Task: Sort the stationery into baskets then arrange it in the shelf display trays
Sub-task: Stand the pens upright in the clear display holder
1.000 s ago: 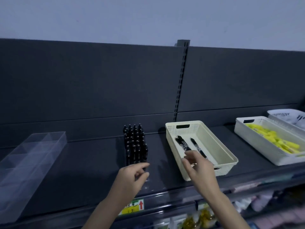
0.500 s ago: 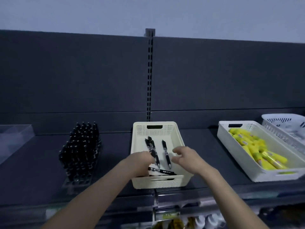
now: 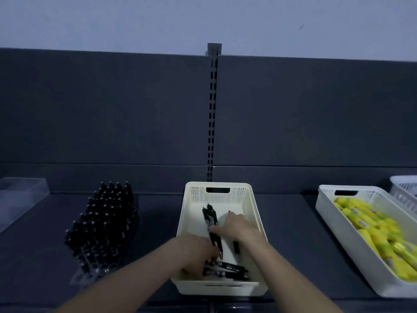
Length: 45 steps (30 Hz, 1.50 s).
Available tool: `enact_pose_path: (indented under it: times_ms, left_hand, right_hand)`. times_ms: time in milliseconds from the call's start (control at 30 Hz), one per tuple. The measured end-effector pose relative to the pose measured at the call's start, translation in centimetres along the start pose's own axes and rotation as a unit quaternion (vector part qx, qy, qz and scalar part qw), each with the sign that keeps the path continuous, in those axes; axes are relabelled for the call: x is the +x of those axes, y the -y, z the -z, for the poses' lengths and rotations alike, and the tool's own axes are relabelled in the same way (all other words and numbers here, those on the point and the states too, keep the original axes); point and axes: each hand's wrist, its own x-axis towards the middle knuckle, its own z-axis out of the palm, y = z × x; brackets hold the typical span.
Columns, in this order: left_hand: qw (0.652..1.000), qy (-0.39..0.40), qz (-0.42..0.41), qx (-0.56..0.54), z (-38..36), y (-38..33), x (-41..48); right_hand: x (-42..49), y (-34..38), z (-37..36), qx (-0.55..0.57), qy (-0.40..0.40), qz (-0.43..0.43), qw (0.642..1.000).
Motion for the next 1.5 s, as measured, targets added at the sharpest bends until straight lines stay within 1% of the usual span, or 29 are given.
enact_pose_path:
  times_ms: [100,167,233,300,367,433,500,533,567,633,667,700,733,800,833,900,1000,1067,1133,1200,1233,1400,1467,1500]
  left_hand:
    - [1.000,0.012,-0.013,0.021,0.7,0.4,0.6]
    - [1.000,0.021,-0.014,-0.005,1.1,0.4,0.8]
    - [0.998,0.048,-0.014,-0.037,1.2,0.2,1.0]
    - [0.995,0.080,-0.022,-0.062,1.3,-0.2,1.1]
    - [0.995,0.092,-0.032,-0.037,1.5,-0.4,1.2]
    - [0.996,0.080,-0.041,0.009,1.4,-0.7,1.5]
    - [0.996,0.065,-0.042,0.046,1.2,-0.6,2.2]
    - [0.997,0.058,-0.039,0.043,1.2,-0.4,2.4]
    - [0.998,0.053,-0.033,0.015,1.3,-0.2,2.6]
    - [0.995,0.063,-0.026,-0.077,1.7,0.2,2.8]
    - [0.992,0.071,-0.031,-0.100,1.8,0.2,2.8]
    - [0.992,0.079,-0.038,-0.091,1.8,0.1,2.7]
    - [0.994,0.080,-0.047,-0.057,1.7,-0.3,2.7]
    - [0.996,0.044,-0.074,0.029,1.0,-0.9,2.8]
    - [0.995,0.019,-0.082,0.049,0.8,-1.0,3.0]
    - [0.996,-0.020,-0.075,0.044,0.9,-0.8,3.4]
    - [0.997,-0.048,-0.057,0.038,1.8,0.1,3.7]
    - [0.995,-0.073,-0.035,0.065,2.4,0.0,3.8]
    - [0.988,-0.093,-0.035,0.116,2.7,-0.9,3.6]
    - [0.979,-0.093,-0.060,0.169,2.6,-2.1,3.3]
    - [0.979,-0.087,-0.065,0.173,2.3,-2.6,3.2]
    - [0.986,-0.062,-0.005,0.152,0.5,-2.5,3.4]
    - [0.987,-0.068,0.023,0.146,0.8,-1.6,4.0]
    - [0.987,-0.078,0.040,0.136,1.1,-1.0,4.3]
  right_hand:
    - [1.7,1.1,-1.6,-0.024,-0.032,-0.016,0.999]
    - [1.9,0.9,-1.4,-0.038,-0.032,-0.013,0.999]
    - [2.1,0.1,-0.4,-0.068,-0.034,-0.004,0.997]
    - [2.2,-1.0,0.8,-0.072,-0.035,-0.005,0.997]
    - [2.1,-1.7,1.4,-0.080,-0.010,-0.004,0.997]
    - [2.0,-1.9,1.5,-0.085,0.022,0.006,0.996]
    - [2.0,-2.3,1.4,-0.069,0.040,0.007,0.997]
    - [2.1,-2.5,1.3,-0.052,0.048,0.005,0.997]
    - [2.2,-2.7,1.2,-0.033,0.054,0.004,0.998]
    - [2.3,-3.0,1.3,0.002,0.067,0.009,0.998]
    - [2.2,-3.0,1.4,0.015,0.074,0.012,0.997]
    - [2.1,-3.0,1.4,0.028,0.076,0.017,0.997]
    - [2.0,-3.0,1.5,0.036,0.078,0.020,0.996]
    - [2.0,-2.9,1.4,0.036,0.078,0.025,0.996]
    - [2.2,-2.9,1.3,0.028,0.076,0.027,0.996]
    - [2.5,-3.0,0.9,0.006,0.071,0.021,0.997]
    - [3.0,-3.0,0.3,-0.022,0.054,0.022,0.998]
    - [3.0,-2.9,0.3,-0.039,0.044,0.027,0.998]
    - [2.8,-3.0,0.4,-0.047,0.042,0.029,0.998]
    - [2.6,-3.2,0.5,-0.055,0.040,0.027,0.997]
    - [2.5,-3.2,0.5,-0.056,0.038,0.026,0.997]
    - [2.5,-3.2,0.3,-0.057,0.043,0.033,0.997]
    - [2.5,-3.4,0.7,0.004,0.054,0.024,0.998]
    - [2.5,-3.6,0.9,0.064,0.060,0.016,0.996]
